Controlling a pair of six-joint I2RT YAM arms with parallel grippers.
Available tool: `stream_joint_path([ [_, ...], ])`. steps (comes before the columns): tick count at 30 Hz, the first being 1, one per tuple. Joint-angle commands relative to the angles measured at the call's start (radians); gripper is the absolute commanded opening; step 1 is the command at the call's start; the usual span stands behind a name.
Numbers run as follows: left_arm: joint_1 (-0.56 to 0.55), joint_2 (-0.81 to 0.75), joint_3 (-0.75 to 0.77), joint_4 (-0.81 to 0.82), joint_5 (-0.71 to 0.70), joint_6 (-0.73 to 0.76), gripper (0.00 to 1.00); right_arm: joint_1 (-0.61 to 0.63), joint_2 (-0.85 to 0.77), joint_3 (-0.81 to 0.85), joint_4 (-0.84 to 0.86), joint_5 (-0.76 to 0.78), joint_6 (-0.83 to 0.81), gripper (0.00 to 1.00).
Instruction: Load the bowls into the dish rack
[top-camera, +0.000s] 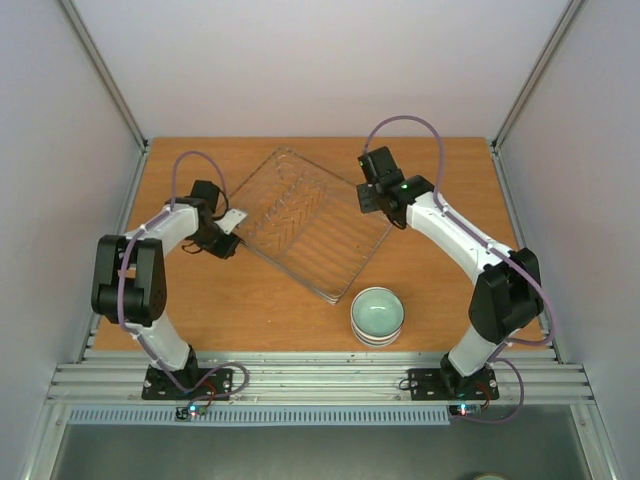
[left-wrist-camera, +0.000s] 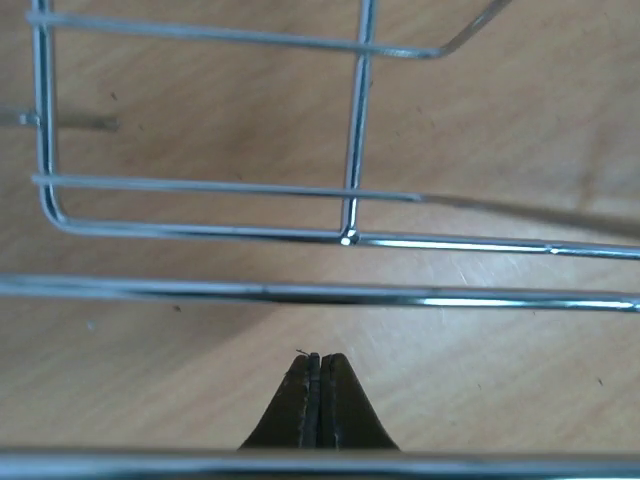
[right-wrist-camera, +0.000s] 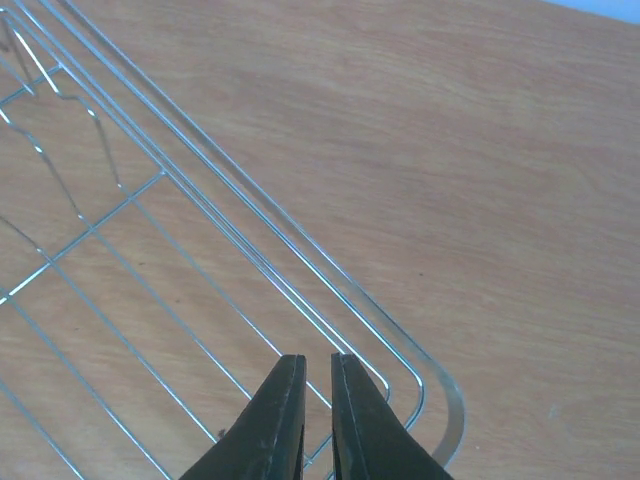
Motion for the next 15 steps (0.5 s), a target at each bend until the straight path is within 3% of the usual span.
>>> stream_joint_path([
  [1, -0.001, 0.076, 0.097, 0.072, 0.013, -0.027, 0.00, -0.064, 0.027, 0.017, -0.005, -0.029, 0.010, 0.12],
  [15, -0.001, 0.231, 0.321, 0.189, -0.017, -0.111, 0.00, -0.244, 0.168, 0.122, -0.016, -0.095, -0.021, 0.11],
])
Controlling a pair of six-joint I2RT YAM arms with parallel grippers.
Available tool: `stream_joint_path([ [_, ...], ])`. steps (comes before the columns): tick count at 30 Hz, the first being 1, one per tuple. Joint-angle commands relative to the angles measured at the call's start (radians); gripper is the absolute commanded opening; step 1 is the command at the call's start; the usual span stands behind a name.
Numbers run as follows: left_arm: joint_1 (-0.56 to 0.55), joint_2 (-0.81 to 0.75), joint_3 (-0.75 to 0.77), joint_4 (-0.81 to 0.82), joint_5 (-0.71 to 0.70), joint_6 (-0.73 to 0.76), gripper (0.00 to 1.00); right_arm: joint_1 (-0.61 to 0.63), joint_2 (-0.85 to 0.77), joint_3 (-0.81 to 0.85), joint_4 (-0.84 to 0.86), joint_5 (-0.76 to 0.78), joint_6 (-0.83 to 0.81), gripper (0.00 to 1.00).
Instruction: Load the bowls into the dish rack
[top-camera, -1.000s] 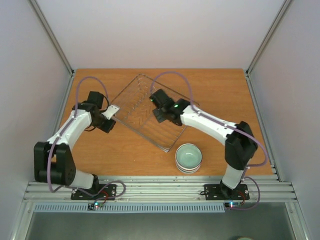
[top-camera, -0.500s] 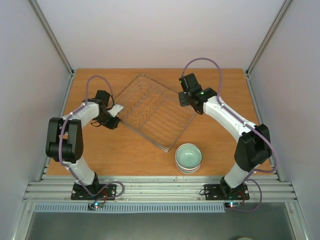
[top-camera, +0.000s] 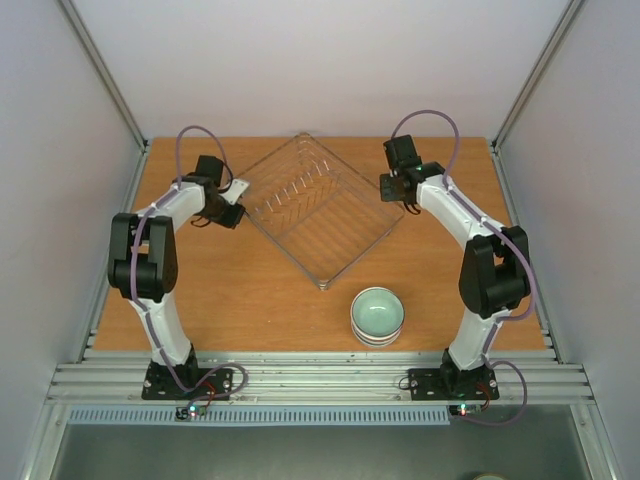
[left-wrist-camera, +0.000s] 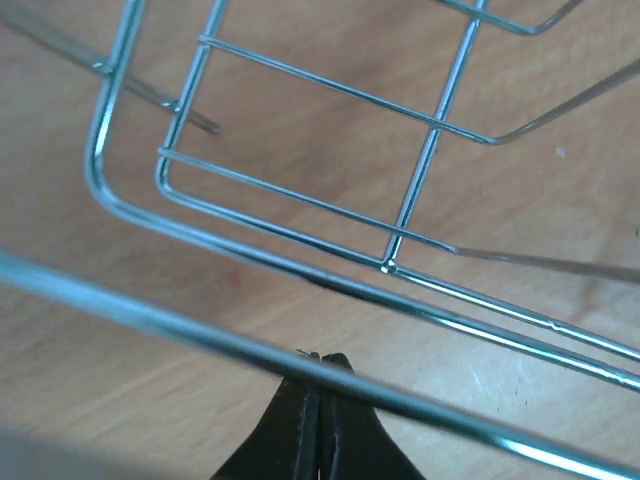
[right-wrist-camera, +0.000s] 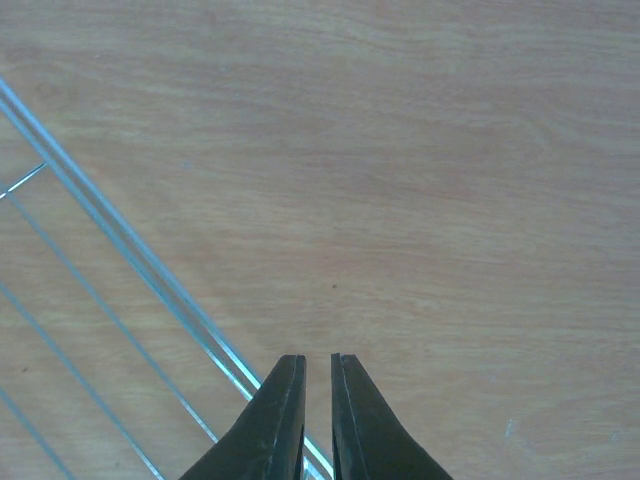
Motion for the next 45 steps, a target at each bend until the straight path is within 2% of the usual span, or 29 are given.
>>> stream_joint_path([
  [1, -0.002, 0.019, 0.059, 0.119, -0.009, -0.063, 0.00, -0.047, 0.023, 0.056, -0.011, -0.029, -0.018, 0.11],
  [18, -0.009, 0.156, 0.302, 0.166, 0.010, -0.216, 0.00, -0.080, 0.097, 0.040, -0.020, -0.127, -0.019, 0.11],
  [26, -0.011, 0.159, 0.347, 0.144, -0.008, -0.200, 0.00, -0.073, 0.026, -0.052, -0.029, -0.289, 0.020, 0.09],
  [30, -0.011, 0.165, 0.362, 0.137, -0.017, -0.186, 0.00, -0.042, -0.032, -0.125, -0.032, -0.348, 0.034, 0.08],
  [40, -0.012, 0.198, 0.401, 0.118, -0.023, -0.180, 0.00, 0.085, -0.172, -0.263, -0.026, -0.360, 0.078, 0.08],
  [45, -0.011, 0.205, 0.425, 0.115, -0.024, -0.191, 0.01, 0.131, -0.204, -0.265, -0.037, -0.288, 0.083, 0.08],
])
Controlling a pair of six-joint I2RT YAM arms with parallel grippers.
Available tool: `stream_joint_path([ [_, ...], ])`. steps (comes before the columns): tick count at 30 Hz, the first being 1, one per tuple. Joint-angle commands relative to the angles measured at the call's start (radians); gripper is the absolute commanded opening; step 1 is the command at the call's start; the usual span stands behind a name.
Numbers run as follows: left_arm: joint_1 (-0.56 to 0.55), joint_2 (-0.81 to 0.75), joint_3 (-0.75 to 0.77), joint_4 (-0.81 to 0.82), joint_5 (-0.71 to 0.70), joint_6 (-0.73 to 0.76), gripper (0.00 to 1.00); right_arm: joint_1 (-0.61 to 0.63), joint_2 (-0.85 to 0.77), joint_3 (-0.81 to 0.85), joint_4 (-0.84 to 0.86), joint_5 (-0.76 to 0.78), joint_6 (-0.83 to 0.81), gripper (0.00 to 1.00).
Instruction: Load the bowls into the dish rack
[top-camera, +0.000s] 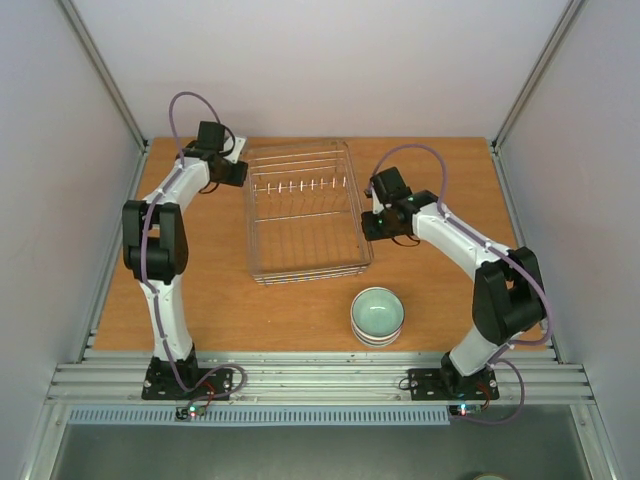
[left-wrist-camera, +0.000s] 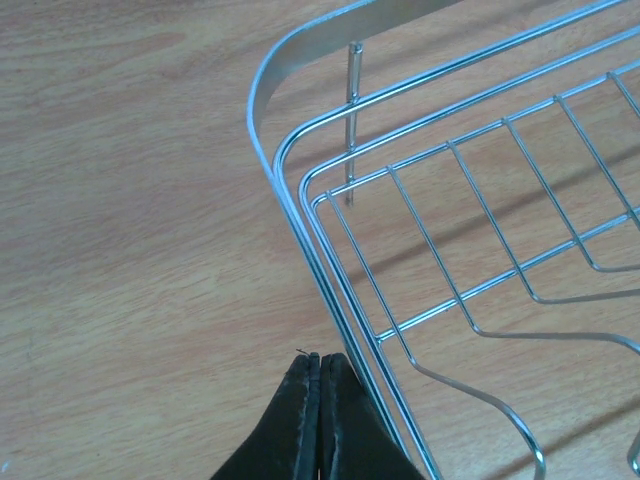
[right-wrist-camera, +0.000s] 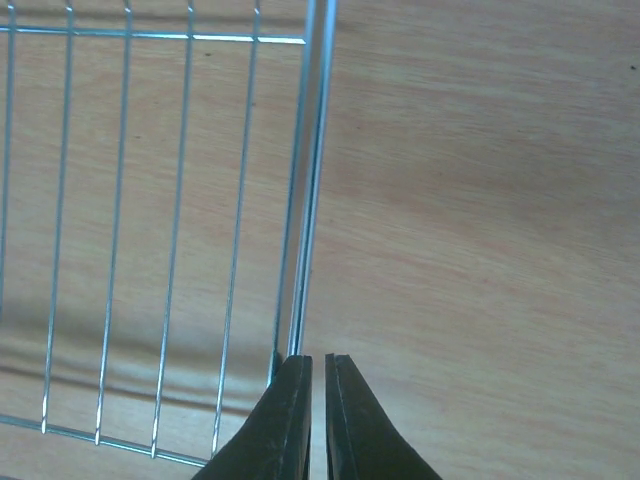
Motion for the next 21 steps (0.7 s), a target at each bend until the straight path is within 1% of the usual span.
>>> stream_joint_path([
  [1, -0.010, 0.018, 0.047, 0.018, 0.012, -0.001, 0.00, 0.026, -0.047, 0.000, -0.009, 0.046, 0.023, 0.08],
  [3, -0.010, 0.007, 0.050, 0.015, 0.012, -0.004, 0.00, 0.026, -0.052, 0.012, -0.020, 0.091, 0.016, 0.09],
  [5, -0.010, -0.013, 0.045, 0.018, 0.013, -0.007, 0.00, 0.026, -0.054, 0.028, -0.038, 0.102, 0.009, 0.09],
  [7, -0.010, -0.041, 0.035, 0.023, 0.013, -0.007, 0.01, 0.026, -0.057, 0.042, -0.045, 0.076, 0.006, 0.09],
  [10, -0.009, -0.102, 0.004, 0.040, 0.012, -0.004, 0.00, 0.026, -0.072, 0.055, -0.037, -0.033, 0.013, 0.09],
  [11, -0.009, -0.127, -0.010, 0.045, 0.012, -0.001, 0.00, 0.027, -0.082, 0.059, -0.039, -0.041, 0.020, 0.09],
  [13, -0.009, -0.185, -0.045, 0.062, 0.018, 0.005, 0.00, 0.030, -0.102, 0.070, -0.056, 0.022, 0.033, 0.09],
  [14, -0.008, -0.220, -0.068, 0.076, 0.020, 0.007, 0.01, 0.033, -0.111, 0.080, -0.075, 0.104, 0.035, 0.10],
  [16, -0.007, -0.294, -0.127, 0.104, 0.033, 0.008, 0.00, 0.035, -0.135, 0.094, -0.120, 0.194, 0.041, 0.14],
  [19, -0.006, -0.403, -0.238, 0.137, 0.079, -0.005, 0.01, 0.035, -0.192, 0.089, -0.171, 0.245, 0.060, 0.22],
  [20, -0.006, -0.443, -0.268, 0.136, 0.101, -0.008, 0.01, 0.036, -0.216, 0.085, -0.187, 0.245, 0.069, 0.27],
  [21, -0.006, -0.474, -0.295, 0.128, 0.125, -0.009, 0.04, 0.039, -0.238, 0.079, -0.208, 0.245, 0.077, 0.34],
])
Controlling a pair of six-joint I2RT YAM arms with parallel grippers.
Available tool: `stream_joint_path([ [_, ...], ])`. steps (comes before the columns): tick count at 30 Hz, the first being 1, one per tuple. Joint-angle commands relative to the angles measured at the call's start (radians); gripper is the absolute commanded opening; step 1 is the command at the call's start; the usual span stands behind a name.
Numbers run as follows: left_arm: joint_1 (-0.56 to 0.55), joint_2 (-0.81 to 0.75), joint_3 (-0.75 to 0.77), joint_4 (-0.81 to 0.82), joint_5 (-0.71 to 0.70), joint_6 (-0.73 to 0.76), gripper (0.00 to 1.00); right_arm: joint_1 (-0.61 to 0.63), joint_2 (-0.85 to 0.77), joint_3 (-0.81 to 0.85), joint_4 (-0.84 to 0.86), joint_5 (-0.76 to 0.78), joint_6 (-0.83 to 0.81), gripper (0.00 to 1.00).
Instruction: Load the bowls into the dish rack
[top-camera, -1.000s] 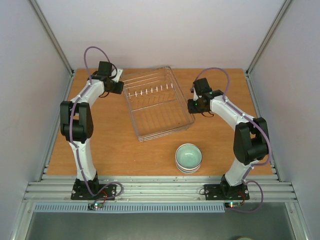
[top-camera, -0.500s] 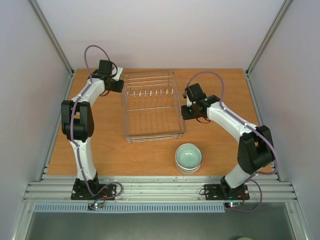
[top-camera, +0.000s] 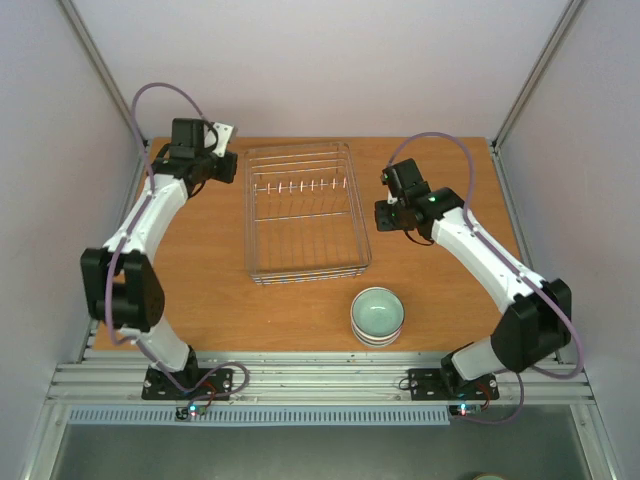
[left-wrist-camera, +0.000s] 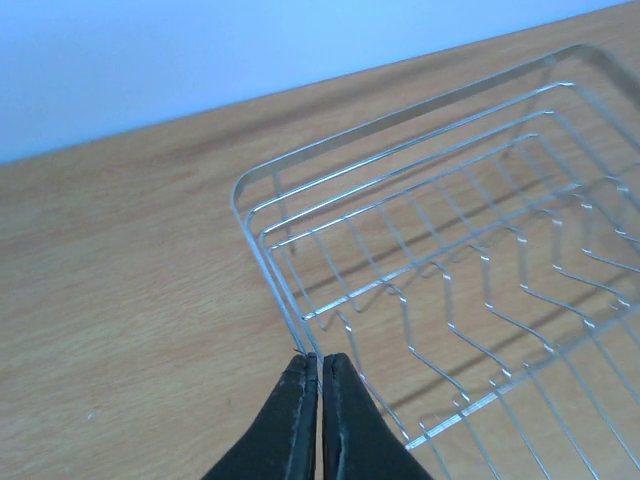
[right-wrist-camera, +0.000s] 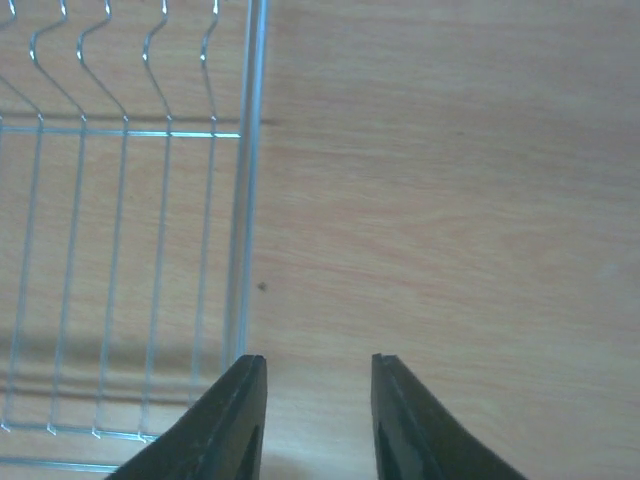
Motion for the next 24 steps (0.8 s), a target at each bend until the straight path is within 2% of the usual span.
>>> stream_joint_path([
  [1, -0.003, -0.145, -0.120, 0.053, 0.108, -0.006, 0.09, 0.017, -0.109, 0.015, -0.126, 0.096, 0.048, 0.40],
  [5, -0.003, -0.268, -0.223, 0.049, 0.169, 0.026, 0.20, 0.068, -0.202, 0.002, -0.220, 0.134, 0.094, 0.47],
  [7, -0.003, -0.326, -0.261, 0.029, 0.213, 0.044, 0.32, 0.090, -0.238, -0.003, -0.281, 0.128, 0.124, 0.53],
  [12, 0.003, -0.394, -0.278, -0.097, 0.392, 0.084, 0.59, 0.132, -0.312, -0.071, -0.408, 0.080, 0.209, 0.52],
  [16, 0.004, -0.404, -0.310, -0.105, 0.475, 0.073, 0.64, 0.168, -0.369, -0.147, -0.468, 0.029, 0.314, 0.47],
  [24, 0.004, -0.388, -0.322, -0.069, 0.463, 0.033, 0.64, 0.291, -0.408, -0.234, -0.479, 0.001, 0.431, 0.38],
])
